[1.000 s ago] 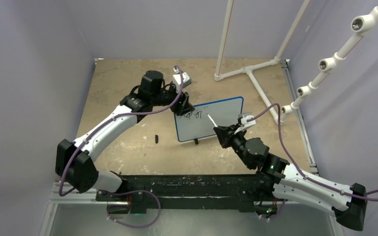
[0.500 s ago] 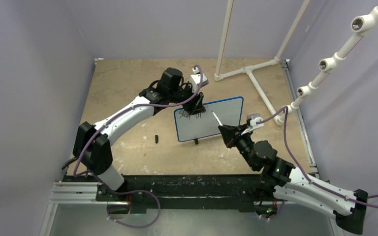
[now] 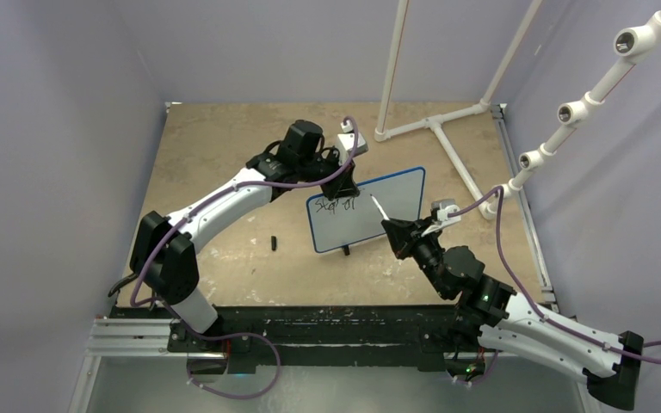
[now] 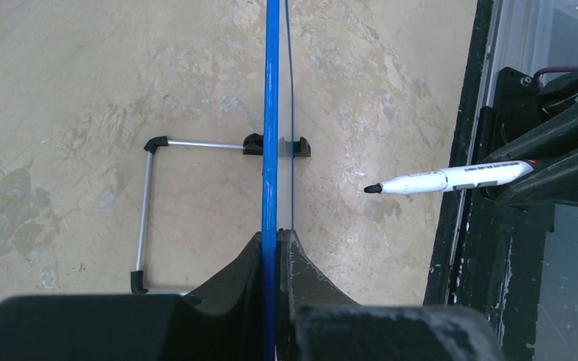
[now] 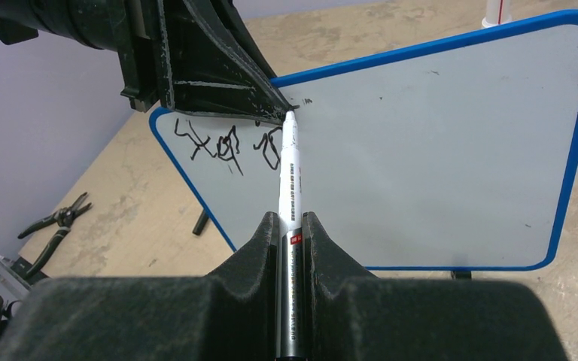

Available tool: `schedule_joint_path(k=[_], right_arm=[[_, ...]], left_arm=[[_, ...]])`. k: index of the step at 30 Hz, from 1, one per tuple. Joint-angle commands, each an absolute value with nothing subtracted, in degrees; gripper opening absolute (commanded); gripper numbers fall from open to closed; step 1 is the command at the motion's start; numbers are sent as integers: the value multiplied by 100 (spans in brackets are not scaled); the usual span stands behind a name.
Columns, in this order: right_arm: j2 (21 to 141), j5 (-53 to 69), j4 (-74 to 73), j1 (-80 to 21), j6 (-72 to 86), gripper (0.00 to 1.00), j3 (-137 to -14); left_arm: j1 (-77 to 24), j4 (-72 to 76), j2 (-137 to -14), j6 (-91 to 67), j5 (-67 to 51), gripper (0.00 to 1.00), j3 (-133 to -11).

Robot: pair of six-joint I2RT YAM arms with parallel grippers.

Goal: Write a sentence on the whiteboard

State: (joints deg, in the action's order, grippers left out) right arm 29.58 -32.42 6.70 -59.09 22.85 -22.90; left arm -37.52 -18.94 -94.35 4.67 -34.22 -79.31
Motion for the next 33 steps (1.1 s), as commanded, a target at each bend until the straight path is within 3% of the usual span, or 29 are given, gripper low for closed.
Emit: schedule_joint_path(k=[1,15,33], right_arm=[[2884,-3198,773,-5889,2160,0,-2218],[2903,-2357,1448,-5897,1690,0,-1978],[3809,-2582,1881,-5897,1630,0,-1951]], left_arm=[[-3733,-2125,-9368,799,-3469,0,-7948],[-3529,-2913,-9325,1271,-3795,0,-8007],[-3504,-2821,-9369,1223,-3967,0,-7939]])
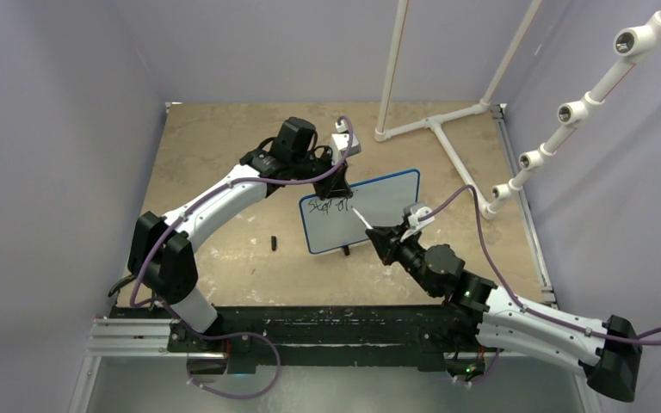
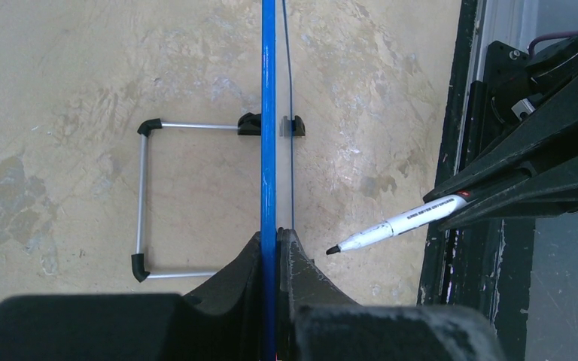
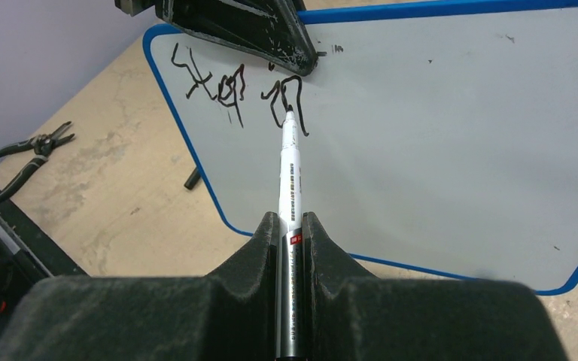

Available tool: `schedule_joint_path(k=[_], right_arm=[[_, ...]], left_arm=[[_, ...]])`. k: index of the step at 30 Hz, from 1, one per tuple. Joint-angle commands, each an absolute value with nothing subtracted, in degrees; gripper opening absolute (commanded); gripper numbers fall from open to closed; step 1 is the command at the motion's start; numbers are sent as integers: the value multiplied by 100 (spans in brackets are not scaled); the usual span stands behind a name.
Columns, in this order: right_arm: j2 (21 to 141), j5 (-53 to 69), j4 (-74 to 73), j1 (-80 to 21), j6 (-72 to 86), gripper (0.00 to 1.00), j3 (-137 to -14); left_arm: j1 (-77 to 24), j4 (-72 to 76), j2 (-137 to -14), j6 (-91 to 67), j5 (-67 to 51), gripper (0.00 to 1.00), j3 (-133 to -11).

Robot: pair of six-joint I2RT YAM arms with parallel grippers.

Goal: Write a sentence on the whiteboard

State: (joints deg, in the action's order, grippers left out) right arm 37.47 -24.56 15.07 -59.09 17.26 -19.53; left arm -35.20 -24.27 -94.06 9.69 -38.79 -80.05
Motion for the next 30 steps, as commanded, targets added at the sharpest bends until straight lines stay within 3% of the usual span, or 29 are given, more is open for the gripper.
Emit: schedule_joint_path(k=[1,30], right_arm=[[3864,-2590,1915,-5899,1627,0,-1959],[4802,-2953,2575,-5889,1626,0,-1960]], left_arm=[[-3504,-2807,-9377,1214,-3976,0,-7937],[-3505,-2821,-9387,1232,-4060,0,-7919]])
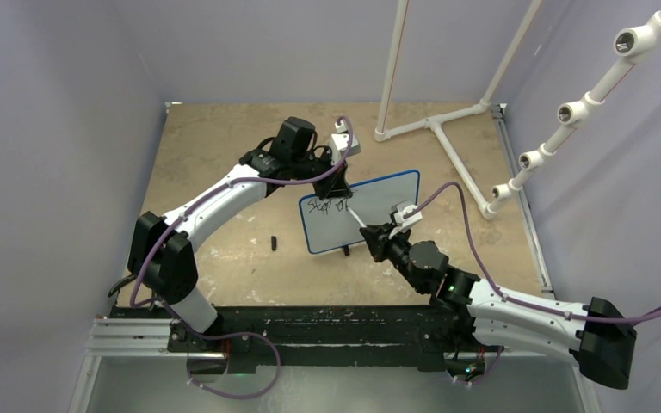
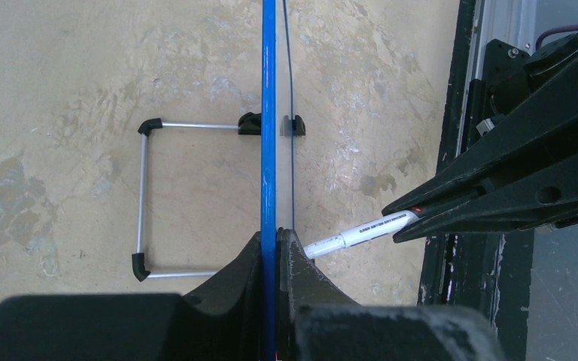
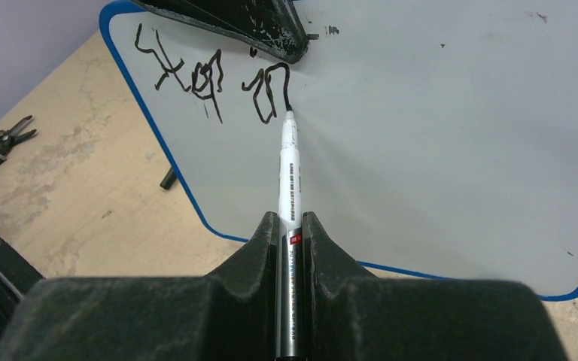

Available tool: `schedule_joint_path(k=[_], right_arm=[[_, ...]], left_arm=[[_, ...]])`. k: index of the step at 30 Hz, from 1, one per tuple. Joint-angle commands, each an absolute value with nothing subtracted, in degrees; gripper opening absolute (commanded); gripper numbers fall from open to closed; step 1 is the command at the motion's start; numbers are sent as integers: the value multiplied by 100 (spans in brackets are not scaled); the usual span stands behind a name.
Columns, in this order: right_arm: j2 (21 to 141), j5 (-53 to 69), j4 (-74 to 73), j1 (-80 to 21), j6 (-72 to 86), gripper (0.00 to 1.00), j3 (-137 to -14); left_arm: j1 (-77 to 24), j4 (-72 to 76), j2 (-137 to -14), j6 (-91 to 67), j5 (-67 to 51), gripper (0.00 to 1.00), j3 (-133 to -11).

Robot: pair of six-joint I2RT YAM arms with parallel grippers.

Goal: Write a sentence on the whiteboard

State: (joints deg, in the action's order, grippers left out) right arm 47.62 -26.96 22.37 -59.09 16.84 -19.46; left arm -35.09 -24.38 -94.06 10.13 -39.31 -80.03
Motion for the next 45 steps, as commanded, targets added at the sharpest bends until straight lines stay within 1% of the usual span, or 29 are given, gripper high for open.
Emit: schedule_joint_path(k=[1,17,28,45], right_arm=[[4818,-2958,2594,-5891,1626,0,-1960],[4608,-3563,2358,-5889,1863,0,-1925],[4276,-3184,2759,-5892,1443,0,-1870],[4694,-2998,2889,-5890,1274,0,-2038]], left_arm=[[-3509,-2821,-9387,1231,-4060,0,-7920],[-3507,-2827,-9387,1239,-4087,0,-7910],[-3508,-2830,-9404,1240,-4087,0,-7910],[-3511,-2830,-9422,1246,-4119,0,-7913]])
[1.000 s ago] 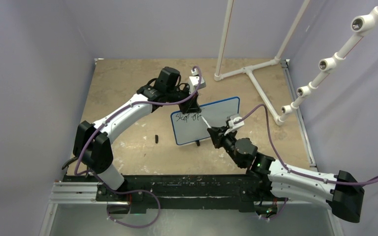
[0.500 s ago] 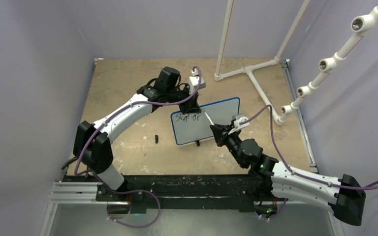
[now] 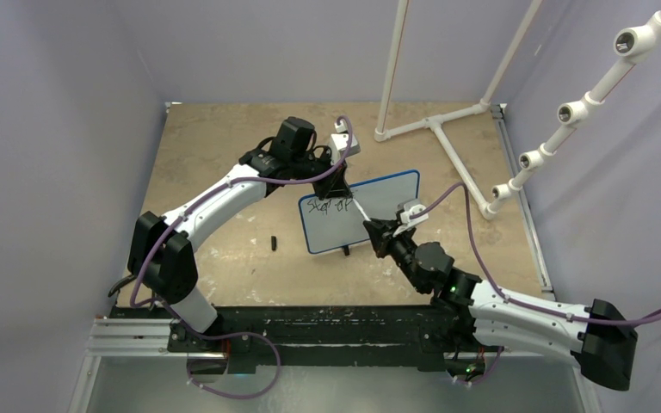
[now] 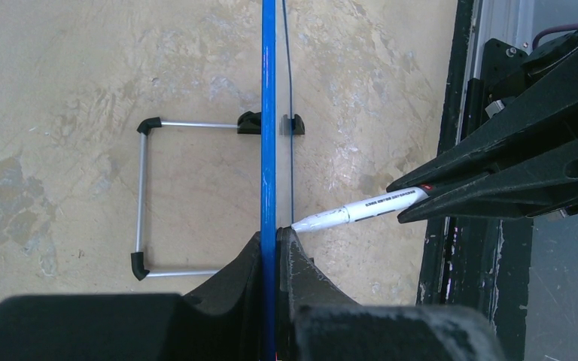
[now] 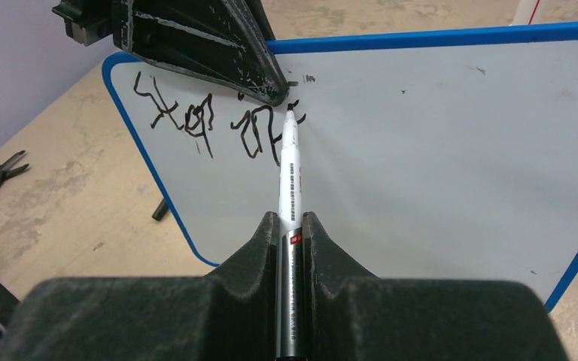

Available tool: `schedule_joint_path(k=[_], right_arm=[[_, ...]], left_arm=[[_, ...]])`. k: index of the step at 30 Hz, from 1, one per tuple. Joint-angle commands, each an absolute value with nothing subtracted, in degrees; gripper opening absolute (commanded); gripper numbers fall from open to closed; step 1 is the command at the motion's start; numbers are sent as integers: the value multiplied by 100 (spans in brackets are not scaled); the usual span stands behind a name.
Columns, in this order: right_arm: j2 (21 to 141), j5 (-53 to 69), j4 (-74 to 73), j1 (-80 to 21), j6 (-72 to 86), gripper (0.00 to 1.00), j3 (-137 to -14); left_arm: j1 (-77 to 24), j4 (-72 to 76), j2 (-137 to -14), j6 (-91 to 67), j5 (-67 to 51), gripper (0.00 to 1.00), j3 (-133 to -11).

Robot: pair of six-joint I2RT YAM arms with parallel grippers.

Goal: Write a sentence on the whiteboard

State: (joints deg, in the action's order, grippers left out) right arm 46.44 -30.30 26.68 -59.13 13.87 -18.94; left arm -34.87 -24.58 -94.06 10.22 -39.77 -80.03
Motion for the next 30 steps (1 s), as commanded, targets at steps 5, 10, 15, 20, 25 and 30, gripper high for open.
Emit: schedule_joint_path(k=[5,10,15,20,25,30], right_arm=[[4764,-3084,2730,-5891,1445,0,-2002],[4737,-3032,2593,-5896,1713,0,-1898],[4693,-2985,2475,-5897,1857,0,-1805],[4720,-2936,2346,-5897,1922,0,-1776],[4655,-2940,2244,-5897,2007,0,-1741],[4640,-2966,2199,-5897,2043,0,-1748]], left_arm=[[-3515,-2825,-9415,1242,-4122,0,-7911],[-3509,-2828,-9413,1245,-4121,0,-7911],[-3515,-2830,-9413,1242,-4130,0,-7915],[-3515,-2825,-9413,1244,-4131,0,-7912],[-3510,-2830,-9413,1246,-4126,0,-7910],[-3516,-2820,-9417,1239,-4129,0,-7912]])
